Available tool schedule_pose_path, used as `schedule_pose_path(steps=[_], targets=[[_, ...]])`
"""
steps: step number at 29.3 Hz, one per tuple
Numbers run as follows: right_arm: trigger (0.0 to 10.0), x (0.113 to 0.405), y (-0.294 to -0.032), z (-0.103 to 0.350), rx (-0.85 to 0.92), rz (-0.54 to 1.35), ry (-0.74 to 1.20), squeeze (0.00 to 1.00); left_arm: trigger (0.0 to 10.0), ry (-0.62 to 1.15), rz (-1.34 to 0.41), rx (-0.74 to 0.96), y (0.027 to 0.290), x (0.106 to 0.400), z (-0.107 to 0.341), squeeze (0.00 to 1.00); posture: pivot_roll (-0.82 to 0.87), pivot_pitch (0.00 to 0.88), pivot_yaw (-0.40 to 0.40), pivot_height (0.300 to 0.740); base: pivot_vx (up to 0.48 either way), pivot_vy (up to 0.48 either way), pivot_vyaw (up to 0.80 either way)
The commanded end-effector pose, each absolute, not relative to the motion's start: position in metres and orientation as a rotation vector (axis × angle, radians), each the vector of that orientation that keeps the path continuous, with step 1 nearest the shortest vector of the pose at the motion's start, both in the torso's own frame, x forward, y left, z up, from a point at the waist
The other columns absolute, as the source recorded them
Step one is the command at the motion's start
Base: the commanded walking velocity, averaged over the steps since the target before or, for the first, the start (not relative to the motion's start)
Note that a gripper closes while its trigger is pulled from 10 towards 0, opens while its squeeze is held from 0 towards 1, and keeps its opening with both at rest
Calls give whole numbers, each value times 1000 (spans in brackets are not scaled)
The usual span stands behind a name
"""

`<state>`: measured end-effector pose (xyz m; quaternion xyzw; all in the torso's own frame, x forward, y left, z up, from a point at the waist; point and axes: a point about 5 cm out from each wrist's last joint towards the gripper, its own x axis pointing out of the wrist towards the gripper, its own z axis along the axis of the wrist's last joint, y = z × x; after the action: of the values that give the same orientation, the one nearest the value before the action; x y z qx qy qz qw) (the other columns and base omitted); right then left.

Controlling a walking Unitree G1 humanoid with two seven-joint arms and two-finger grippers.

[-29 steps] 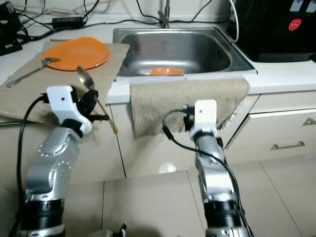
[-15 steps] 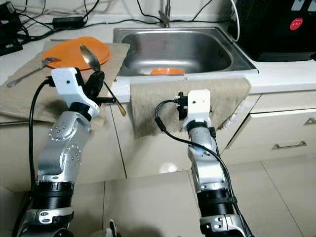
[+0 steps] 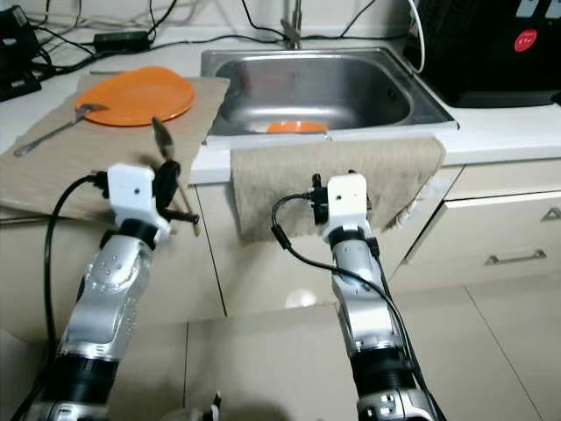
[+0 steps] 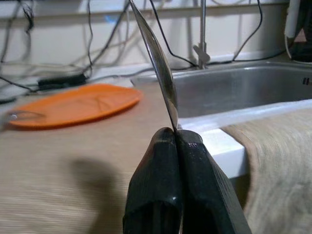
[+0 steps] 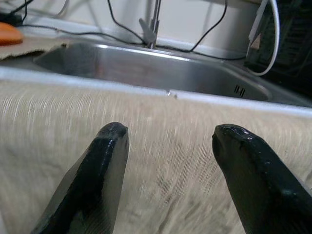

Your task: Kitchen organization

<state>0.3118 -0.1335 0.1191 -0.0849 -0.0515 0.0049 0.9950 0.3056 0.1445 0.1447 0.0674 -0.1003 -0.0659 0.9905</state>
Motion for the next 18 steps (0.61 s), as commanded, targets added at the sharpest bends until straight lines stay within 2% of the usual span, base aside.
schedule_pose_path(steps=[1,6,9,11,16,18], targets=[[10000,306,-136,122,-202,13,-150,0,10000,-240,-156,183,141,301,148,0,35,0,44,740,0,0,0],[10000,280,-152,120,-270,-32,-217,0,10000,-224,-172,281,155,285,132,0,28,0,54,740,0,0,0],[10000,267,-159,118,-302,-50,-221,0,10000,-203,-172,276,160,277,128,0,23,0,55,740,0,0,0],[10000,243,-177,108,-319,-102,-137,0,10000,-99,-149,223,178,260,115,0,12,0,63,740,0,0,0],[10000,239,-176,96,-298,-67,-74,0,10000,-89,-154,208,177,258,113,0,8,0,63,740,0,0,0],[10000,238,-173,86,-240,-41,-5,0,10000,-60,-139,180,177,259,109,0,3,0,62,740,0,0,0]])
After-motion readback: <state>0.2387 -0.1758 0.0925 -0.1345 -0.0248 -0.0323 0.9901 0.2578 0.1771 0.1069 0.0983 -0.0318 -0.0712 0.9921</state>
